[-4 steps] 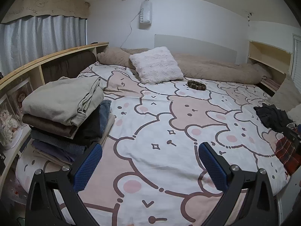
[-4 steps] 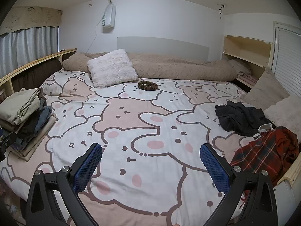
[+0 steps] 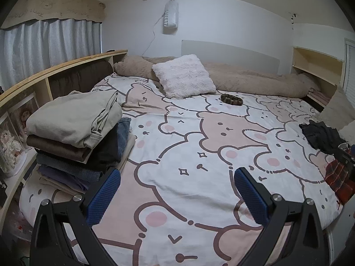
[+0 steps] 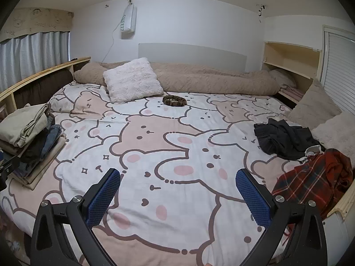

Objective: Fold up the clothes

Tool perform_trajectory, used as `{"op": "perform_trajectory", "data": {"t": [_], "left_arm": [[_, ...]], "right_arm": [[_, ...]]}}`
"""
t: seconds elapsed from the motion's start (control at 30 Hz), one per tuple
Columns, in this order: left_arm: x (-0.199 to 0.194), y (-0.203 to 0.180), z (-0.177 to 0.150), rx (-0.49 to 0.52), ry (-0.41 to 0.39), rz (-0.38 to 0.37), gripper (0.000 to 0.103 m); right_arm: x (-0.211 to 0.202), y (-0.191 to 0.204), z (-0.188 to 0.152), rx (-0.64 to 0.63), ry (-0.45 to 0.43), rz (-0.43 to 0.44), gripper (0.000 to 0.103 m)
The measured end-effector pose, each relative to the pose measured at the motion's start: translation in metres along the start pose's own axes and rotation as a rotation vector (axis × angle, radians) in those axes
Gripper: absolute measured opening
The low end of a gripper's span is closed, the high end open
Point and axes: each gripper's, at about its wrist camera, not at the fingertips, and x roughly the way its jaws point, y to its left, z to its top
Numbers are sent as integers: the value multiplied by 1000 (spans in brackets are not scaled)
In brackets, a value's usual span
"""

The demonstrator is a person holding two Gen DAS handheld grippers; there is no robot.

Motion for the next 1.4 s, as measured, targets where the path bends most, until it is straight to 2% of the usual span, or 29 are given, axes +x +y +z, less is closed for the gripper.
{"op": "perform_trajectory", "data": {"t": [1.4], "left_arm": [[5, -8, -5, 32, 31, -47, 103]], "right_arm": [[7, 7, -4, -26, 34, 2, 103]]}}
